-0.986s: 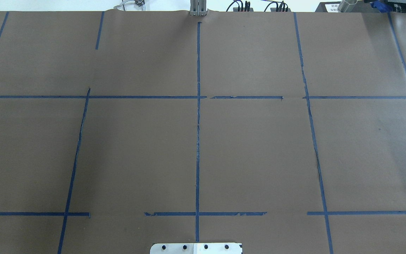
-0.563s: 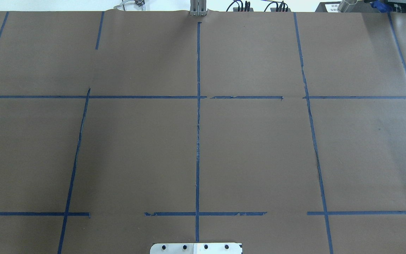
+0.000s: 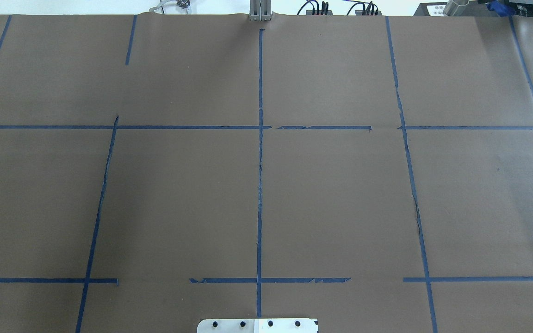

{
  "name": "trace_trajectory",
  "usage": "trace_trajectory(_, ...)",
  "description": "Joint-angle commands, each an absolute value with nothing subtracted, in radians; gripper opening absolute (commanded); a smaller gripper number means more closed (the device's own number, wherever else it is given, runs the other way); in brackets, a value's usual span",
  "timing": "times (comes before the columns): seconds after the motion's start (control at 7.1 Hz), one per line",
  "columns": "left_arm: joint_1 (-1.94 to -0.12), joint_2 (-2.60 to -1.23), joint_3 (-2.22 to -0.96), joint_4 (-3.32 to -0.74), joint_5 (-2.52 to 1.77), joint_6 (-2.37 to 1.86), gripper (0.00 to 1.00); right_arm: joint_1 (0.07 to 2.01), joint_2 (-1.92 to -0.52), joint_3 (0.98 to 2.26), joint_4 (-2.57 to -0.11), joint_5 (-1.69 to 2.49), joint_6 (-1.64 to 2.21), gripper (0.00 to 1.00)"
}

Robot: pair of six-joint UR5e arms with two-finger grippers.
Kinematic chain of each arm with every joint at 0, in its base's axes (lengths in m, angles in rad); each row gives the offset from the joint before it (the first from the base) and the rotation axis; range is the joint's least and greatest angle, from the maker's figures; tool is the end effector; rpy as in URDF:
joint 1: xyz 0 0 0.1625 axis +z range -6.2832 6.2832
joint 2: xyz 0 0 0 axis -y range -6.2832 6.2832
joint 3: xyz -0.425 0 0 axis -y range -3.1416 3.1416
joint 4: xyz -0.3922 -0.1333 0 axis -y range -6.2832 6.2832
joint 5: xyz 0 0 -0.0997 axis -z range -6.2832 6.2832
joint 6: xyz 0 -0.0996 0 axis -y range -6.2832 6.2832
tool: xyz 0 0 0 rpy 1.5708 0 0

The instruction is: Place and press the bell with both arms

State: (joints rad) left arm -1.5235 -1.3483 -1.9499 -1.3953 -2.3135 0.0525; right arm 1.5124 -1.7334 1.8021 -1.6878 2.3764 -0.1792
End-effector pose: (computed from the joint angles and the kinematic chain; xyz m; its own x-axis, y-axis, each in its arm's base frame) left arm -0.0473 -0.3946 0.5911 0.7329 0.0744 -0.6762 -0.0858 0.9962 0.0166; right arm 0.0369 -0.4216 0.6287 0.6720 -0.1833 0.7175 0.1810 0.9802 0.0809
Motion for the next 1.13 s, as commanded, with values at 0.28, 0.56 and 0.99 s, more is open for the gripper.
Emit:
trace_trajectory(0.28, -1.441, -1.183, -1.915, -1.683, -2.335, 0.010, 1.00, 1.513, -1.741, 1.807, -1.689, 2.376, -0.175, 1.00)
trace_trajectory(0.56, -1.373, -1.126, -1.786, -1.895, -2.338, -0.081, 1.00, 1.511, -1.746, 1.789, -1.689, 2.373, -0.176, 1.00)
trace_trajectory(0.99, -1.149, -1.064, -1.603, -2.331, -2.338, -0.368, 1.00, 1.500, -1.723, 1.787, -1.687, 2.376, -0.176, 1.00)
